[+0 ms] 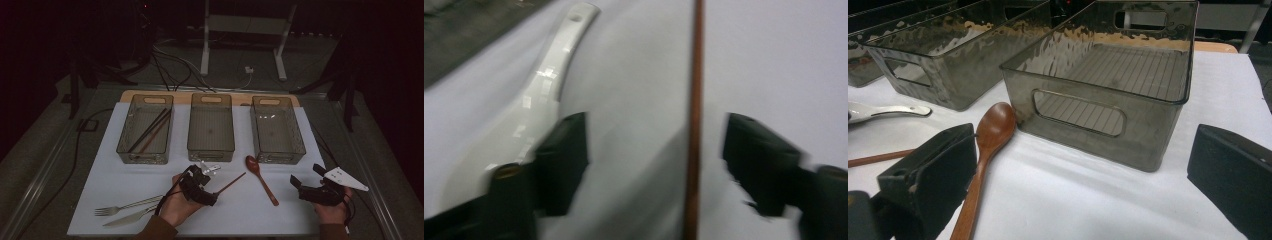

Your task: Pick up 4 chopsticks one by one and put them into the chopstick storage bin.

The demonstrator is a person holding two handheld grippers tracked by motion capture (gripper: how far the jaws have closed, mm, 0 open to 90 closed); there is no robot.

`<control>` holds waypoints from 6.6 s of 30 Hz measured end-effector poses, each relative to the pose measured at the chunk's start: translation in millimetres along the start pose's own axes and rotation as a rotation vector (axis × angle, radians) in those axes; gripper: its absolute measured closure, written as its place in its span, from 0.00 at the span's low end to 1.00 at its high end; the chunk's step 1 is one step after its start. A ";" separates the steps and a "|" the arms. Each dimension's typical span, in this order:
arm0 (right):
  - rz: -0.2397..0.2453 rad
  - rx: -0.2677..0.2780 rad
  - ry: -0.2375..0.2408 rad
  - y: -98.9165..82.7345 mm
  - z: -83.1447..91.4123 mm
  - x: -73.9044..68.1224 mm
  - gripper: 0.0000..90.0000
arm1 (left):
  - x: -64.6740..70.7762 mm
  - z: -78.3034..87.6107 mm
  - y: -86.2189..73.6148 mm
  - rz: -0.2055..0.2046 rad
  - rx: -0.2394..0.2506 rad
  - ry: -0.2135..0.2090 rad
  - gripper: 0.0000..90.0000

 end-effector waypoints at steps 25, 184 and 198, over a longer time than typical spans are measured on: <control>0.001 -0.003 0.003 -0.4 -0.7 -1.5 0.00 | 10.0 -4.5 -7.1 -0.105 -0.057 -0.015 0.95; 0.004 -0.011 -0.002 -1.9 -1.0 0.1 0.00 | -223.5 132.9 45.1 0.165 0.169 0.341 0.96; 0.004 -0.010 -0.001 -2.0 -1.1 0.1 0.00 | -240.4 126.1 48.0 0.171 0.179 0.353 0.96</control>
Point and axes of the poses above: each handheld gripper's, and its own axes: z roughly backward along the jaws, y roughly out of its top, x roughly to its right, the point moved 10 cm from there along -z, roughly forward along the jaws, and after that the axes turned 13 degrees about x, right-handed, at the moved point
